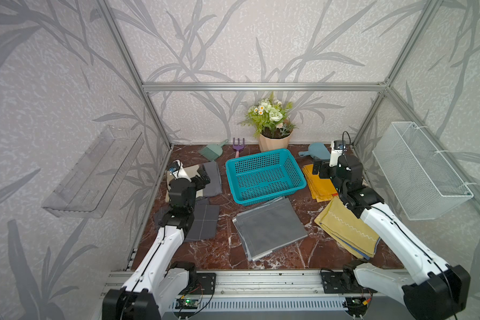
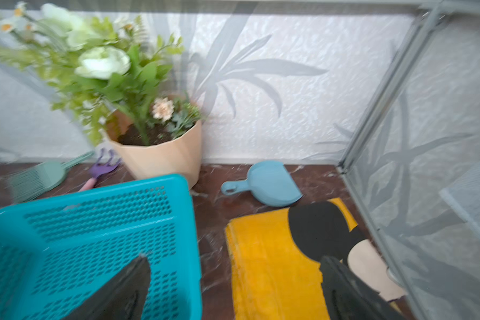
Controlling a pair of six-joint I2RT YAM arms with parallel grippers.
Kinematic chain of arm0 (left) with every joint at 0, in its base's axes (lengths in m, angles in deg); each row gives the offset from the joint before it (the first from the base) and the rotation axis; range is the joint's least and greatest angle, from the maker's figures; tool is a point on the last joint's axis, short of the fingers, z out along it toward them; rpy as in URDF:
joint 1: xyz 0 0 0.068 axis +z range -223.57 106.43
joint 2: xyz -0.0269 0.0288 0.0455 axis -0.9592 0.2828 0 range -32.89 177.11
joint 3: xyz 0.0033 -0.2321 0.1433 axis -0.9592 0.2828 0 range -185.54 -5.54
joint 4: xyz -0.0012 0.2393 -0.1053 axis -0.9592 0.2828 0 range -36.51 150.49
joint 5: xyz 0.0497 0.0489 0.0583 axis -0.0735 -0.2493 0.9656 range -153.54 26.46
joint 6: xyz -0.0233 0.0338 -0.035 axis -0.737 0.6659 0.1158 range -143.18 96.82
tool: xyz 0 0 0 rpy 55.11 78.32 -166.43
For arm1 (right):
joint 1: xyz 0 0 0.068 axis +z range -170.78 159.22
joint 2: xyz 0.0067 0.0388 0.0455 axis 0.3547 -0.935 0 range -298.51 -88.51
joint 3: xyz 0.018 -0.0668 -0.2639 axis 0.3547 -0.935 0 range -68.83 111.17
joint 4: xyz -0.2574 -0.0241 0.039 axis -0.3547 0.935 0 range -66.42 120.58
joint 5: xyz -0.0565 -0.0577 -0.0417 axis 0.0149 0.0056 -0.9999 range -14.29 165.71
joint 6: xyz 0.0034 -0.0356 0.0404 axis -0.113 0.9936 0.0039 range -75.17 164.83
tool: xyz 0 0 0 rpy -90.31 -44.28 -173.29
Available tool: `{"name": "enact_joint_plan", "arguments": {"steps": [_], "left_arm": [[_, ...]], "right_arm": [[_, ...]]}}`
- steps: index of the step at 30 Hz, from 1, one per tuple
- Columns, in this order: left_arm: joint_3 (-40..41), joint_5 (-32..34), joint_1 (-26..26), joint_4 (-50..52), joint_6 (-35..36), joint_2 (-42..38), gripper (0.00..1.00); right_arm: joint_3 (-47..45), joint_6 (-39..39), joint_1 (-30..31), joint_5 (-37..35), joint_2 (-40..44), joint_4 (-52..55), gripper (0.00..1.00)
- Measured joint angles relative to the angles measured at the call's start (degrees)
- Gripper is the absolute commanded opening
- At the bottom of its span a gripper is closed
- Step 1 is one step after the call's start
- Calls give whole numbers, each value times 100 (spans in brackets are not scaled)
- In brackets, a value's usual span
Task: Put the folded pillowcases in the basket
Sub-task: Pick up the pillowcase at the center of the board.
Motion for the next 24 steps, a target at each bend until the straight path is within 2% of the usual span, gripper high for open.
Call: {"name": "enact_joint_plan", "arguments": {"steps": [4, 9, 16, 24], "left_arm": [[396, -192, -800, 977, -769, -752, 100], [754, -472, -1755, 1600, -1491, -730, 100], [1580, -1281, -2074, 1582, -2288, -643, 100], [1893, -1816, -2695, 911, -2872, -240, 100]], "right_arm": [[-164, -621, 476, 544, 179, 1373, 99], [-835, -1300, 964, 1296, 44, 2175, 99], [-1801, -2031, 957, 2085, -44, 2017, 99], [-1945, -2186, 960, 2839, -1060, 1279, 99]]}}
